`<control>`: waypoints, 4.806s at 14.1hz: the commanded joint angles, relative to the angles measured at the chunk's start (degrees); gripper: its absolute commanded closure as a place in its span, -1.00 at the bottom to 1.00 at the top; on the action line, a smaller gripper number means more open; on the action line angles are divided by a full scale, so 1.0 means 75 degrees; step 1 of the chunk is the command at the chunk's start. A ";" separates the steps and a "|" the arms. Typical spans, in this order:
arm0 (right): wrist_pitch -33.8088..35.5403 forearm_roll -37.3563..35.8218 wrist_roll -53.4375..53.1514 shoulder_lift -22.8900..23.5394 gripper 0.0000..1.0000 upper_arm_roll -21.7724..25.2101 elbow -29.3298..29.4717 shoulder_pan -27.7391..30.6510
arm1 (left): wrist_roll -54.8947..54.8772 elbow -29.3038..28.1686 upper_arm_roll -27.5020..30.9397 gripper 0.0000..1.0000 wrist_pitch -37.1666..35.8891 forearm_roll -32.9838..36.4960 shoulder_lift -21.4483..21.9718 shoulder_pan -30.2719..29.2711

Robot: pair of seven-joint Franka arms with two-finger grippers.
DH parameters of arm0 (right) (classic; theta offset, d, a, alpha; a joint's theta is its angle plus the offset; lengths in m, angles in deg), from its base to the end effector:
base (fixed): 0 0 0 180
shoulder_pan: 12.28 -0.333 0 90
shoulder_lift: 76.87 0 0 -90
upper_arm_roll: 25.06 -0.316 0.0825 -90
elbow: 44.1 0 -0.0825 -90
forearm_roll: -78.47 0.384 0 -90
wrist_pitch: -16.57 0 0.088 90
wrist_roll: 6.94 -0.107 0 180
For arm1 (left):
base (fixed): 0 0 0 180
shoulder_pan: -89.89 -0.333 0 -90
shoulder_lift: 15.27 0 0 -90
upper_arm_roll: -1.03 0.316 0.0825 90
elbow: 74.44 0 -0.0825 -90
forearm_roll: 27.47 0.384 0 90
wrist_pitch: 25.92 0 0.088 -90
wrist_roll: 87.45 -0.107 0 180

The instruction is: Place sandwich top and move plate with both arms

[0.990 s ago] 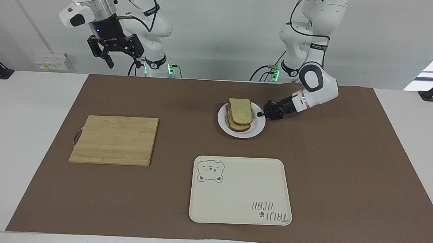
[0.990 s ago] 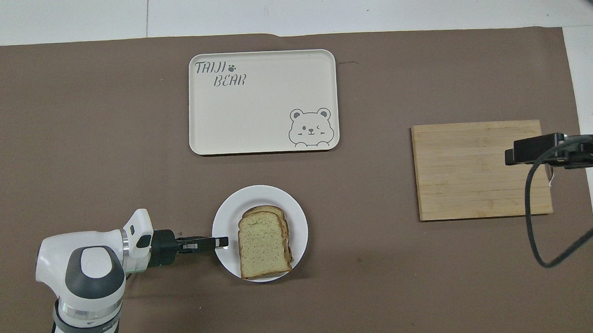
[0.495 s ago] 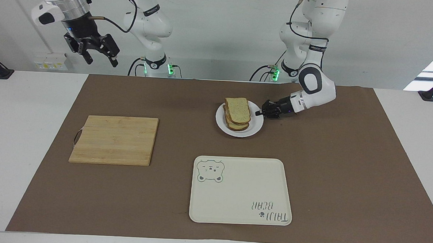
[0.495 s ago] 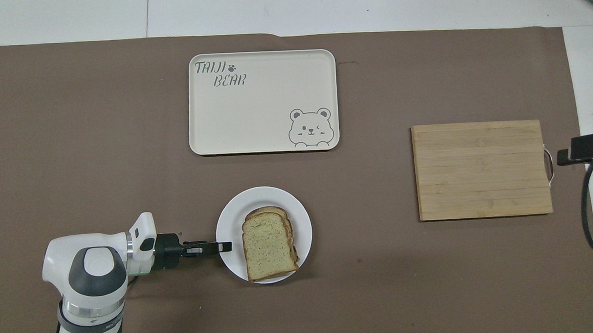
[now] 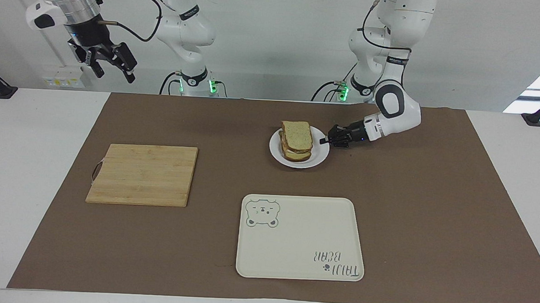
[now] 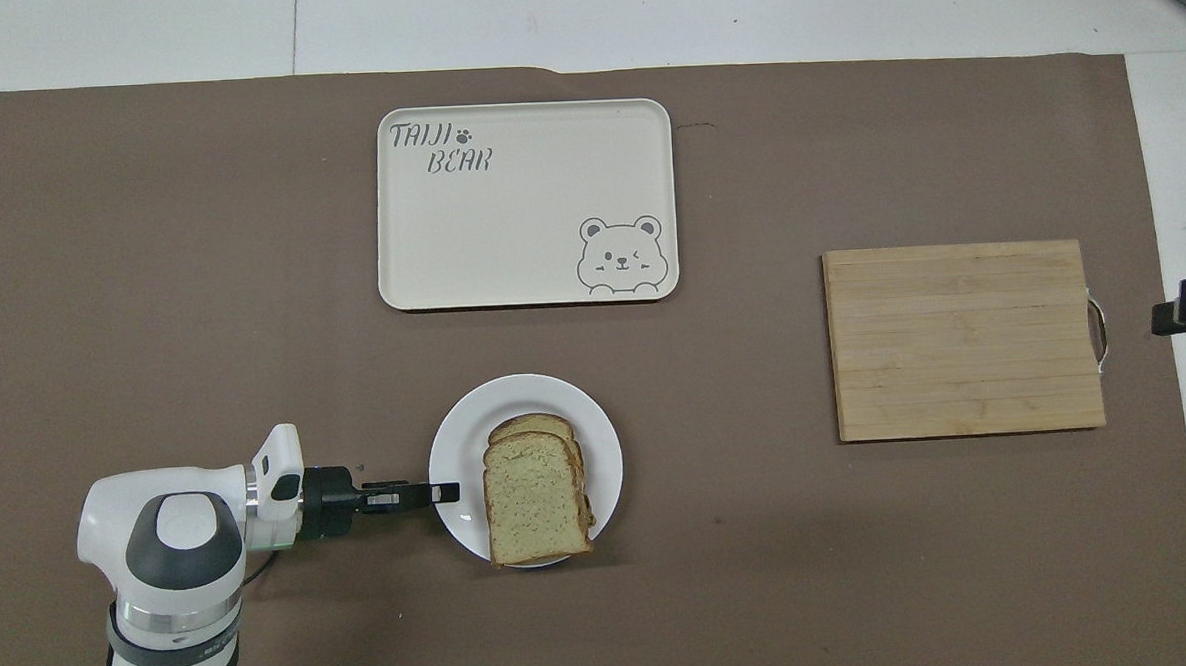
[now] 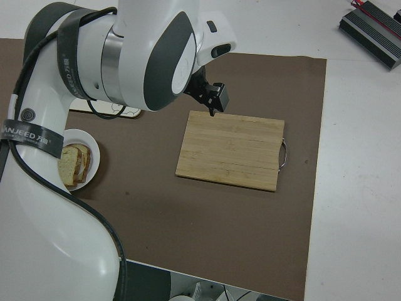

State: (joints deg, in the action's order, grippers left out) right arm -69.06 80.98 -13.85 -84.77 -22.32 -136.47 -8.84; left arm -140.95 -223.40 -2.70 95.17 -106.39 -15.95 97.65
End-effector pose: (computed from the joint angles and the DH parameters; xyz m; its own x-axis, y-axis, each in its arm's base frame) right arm 0.5001 -0.0512 0.6713 0.9748 -0.2228 0.0140 -0.2218 -0.9737 -0.0522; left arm 0.3926 -0.1261 0.2412 0.9985 -0.0530 -0.0111 -0.0186 -0.5279 0.8491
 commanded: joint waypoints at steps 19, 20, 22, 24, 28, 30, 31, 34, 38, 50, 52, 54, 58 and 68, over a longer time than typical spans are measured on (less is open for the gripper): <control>-0.0338 -0.0428 0.0745 0.0010 -1.00 0.0291 -0.0317 -0.0612 | 0.1835 0.1988 0.0052 1.00 -0.0935 0.0092 -0.0564 -0.0752; -0.0337 -0.0428 0.0745 0.0010 -1.00 0.0303 -0.0317 -0.0612 | 0.1987 0.2234 0.0052 1.00 -0.0900 0.0151 -0.0693 -0.0764; -0.0349 -0.0428 0.0722 0.0033 -1.00 0.0303 -0.0282 -0.0588 | 0.2316 0.2656 0.0052 1.00 -0.0923 0.0303 -0.0916 -0.0811; -0.0384 -0.0428 0.0710 0.0045 -1.00 0.0291 -0.0270 -0.0588 | 0.2468 0.2996 0.0052 1.00 -0.0934 0.0491 -0.1091 -0.0998; -0.0361 -0.0428 0.0745 0.0033 -1.00 0.0280 -0.0270 -0.0623 | 0.3018 0.3839 0.0040 1.00 -0.0935 0.1158 -0.1548 -0.1186; -0.0384 -0.0428 0.0769 0.0033 -1.00 0.0280 -0.0282 -0.0623 | 0.3405 0.4378 0.0029 1.00 -0.0981 0.1416 -0.1957 -0.1198; -0.0419 -0.0439 0.0769 0.0033 -1.00 0.0291 -0.0282 -0.0623 | 0.3418 0.4659 -0.0041 1.00 -0.1051 0.1626 -0.2227 -0.1291; -0.0454 -0.0428 0.0769 0.0033 -1.00 0.0280 -0.0305 -0.0623 | 0.3454 0.6052 -0.0065 1.00 -0.1928 0.1687 -0.3129 -0.1479; -0.0454 -0.0428 0.0769 0.0033 -1.00 0.0280 -0.0305 -0.0623 | 0.3454 0.7213 -0.0452 1.00 -0.2071 0.1687 -0.3996 -0.1538; -0.0443 -0.0416 0.0769 0.0010 -1.00 0.0280 -0.0329 -0.0623 | 0.3524 0.8623 -0.0616 1.00 -0.1521 0.2226 -0.5135 -0.1128; -0.0443 -0.0428 0.0769 0.0010 -1.00 0.0280 -0.0329 -0.0623 | 0.3524 0.8588 -0.0616 1.00 -0.1287 0.2249 -0.5135 -0.0999; -0.0431 -0.0416 0.0769 0.0010 -1.00 0.0280 -0.0329 -0.0623 | 0.3512 0.8564 -0.0628 1.00 -0.1111 0.2249 -0.5252 -0.0975; -0.0443 -0.0428 0.0769 0.0010 -1.00 0.0280 -0.0340 -0.0623 | 0.3501 0.8588 -0.0628 1.00 -0.0912 0.2249 -0.5499 -0.0964; -0.0431 -0.0428 0.0757 -0.0002 -1.00 0.0280 -0.0340 -0.0623 | 0.3700 0.8400 -0.0651 -1.00 -0.0571 0.2155 -0.5440 -0.0928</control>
State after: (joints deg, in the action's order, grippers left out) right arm -71.54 77.18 -9.61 -83.41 -20.21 -137.48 -13.60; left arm -114.56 -160.63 -7.75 89.77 -90.28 -56.90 90.12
